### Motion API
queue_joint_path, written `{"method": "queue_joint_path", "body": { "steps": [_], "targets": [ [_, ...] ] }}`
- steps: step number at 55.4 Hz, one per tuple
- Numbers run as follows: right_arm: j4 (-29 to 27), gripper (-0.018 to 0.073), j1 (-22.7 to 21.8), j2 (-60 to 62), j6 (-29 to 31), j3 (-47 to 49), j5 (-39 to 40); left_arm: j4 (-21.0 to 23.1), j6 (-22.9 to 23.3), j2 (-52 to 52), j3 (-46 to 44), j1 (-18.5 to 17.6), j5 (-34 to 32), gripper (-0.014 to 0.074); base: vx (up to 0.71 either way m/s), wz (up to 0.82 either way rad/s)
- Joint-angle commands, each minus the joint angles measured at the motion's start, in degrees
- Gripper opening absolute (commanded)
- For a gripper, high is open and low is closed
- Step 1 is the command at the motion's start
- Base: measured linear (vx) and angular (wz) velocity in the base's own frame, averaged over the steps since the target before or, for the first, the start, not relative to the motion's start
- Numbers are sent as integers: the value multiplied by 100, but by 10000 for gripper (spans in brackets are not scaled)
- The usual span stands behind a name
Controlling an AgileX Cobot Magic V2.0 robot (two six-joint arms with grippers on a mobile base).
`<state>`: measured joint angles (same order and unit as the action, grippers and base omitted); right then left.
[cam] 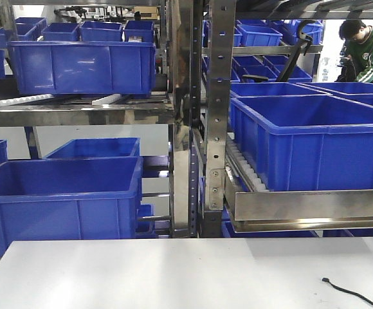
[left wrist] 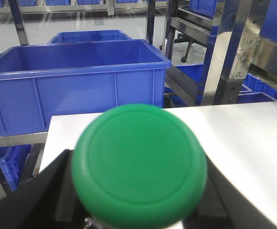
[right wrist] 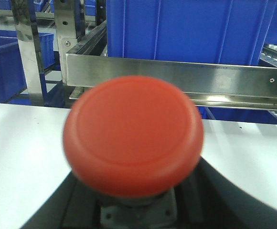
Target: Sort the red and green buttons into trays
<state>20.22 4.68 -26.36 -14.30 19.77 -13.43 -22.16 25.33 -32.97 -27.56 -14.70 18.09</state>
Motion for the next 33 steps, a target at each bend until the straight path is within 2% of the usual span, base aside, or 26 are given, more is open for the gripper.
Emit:
{"method": "queue_joint_path", "body": {
  "steps": [1, 33],
  "targets": [
    [55, -9, -13, -65, 0, 170, 466, -21, 52, 5, -139, -54, -459, -1, 0, 0],
    [55, -9, -13, -65, 0, 170, 466, -21, 52, 5, -139, -54, -459, -1, 0, 0]
  ]
}}
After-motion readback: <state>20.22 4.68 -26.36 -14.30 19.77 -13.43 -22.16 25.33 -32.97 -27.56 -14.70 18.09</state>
